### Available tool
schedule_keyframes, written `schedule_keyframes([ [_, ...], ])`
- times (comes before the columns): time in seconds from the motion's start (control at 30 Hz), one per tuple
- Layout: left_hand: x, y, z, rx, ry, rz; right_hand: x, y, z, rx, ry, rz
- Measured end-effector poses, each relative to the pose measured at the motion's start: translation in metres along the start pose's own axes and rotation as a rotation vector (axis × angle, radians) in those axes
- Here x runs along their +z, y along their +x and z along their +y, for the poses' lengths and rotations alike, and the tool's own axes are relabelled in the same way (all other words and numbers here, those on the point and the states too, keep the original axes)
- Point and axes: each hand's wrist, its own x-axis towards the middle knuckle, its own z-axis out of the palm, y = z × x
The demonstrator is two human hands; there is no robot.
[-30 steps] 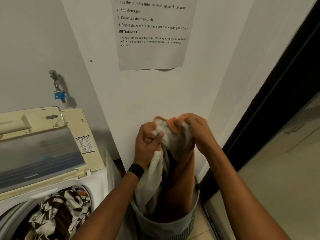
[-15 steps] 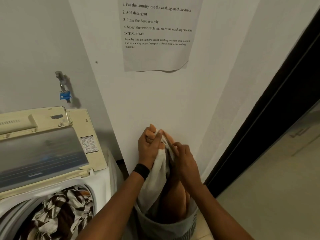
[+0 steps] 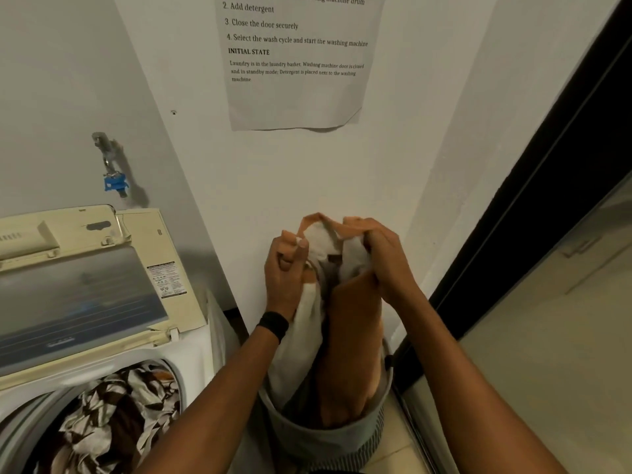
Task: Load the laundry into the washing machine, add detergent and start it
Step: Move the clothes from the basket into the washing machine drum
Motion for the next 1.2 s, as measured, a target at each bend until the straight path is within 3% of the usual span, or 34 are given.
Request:
schedule_keyframes([
  [0.13,0.004,0.001,0.002,-0.086,-0.045,-0.224,0.02,0.018,0.009,0.192,-0.158,-0.335],
  [0.27,-0.008,0.002,-0.003,-0.278,-0.11,-0.339,0.026,0.009,0.026,0.11,-0.393,-0.349],
  [0.33,-0.003,-0.002,-0.003,-0.289,-0.11,-0.215,0.034,0.001,0.034,0.042,-0.558,-0.277],
  [0.5,0.0,0.01,-0.009,-0.331,-0.085,0.123,0.047,-0.046,0.064,0.016,-0.481,-0.021],
  [0.63,0.001,0.019,-0.009,-0.285,-0.045,0.115,0.044,-0.088,0.096,0.071,-0.498,0.013],
  [0.7,0.005,0.02,-0.01,-0.298,-0.067,0.164,0.043,-0.094,0.106,0.08,-0.623,0.025],
  [0.83,-0.002,0.029,-0.009,-0.321,-0.095,0.281,-0.005,-0.104,0.139,0.393,-0.875,-0.088],
  [0.93,-0.012,0.03,-0.01,-0.296,-0.079,0.307,-0.043,-0.103,0.138,0.423,-0.771,-0.034],
  [1.07,-0.008,0.023,-0.009,-0.192,0.008,0.151,-0.026,-0.059,0.057,0.206,-0.164,0.142],
  [1.13,0.001,0.017,-0.006,-0.165,0.027,0.098,-0.007,-0.031,0.028,0.105,-0.136,0.112],
  [1.2,0.007,0.013,-0.005,-0.162,0.034,0.094,0.006,-0.021,0.026,0.062,-0.239,-0.055],
])
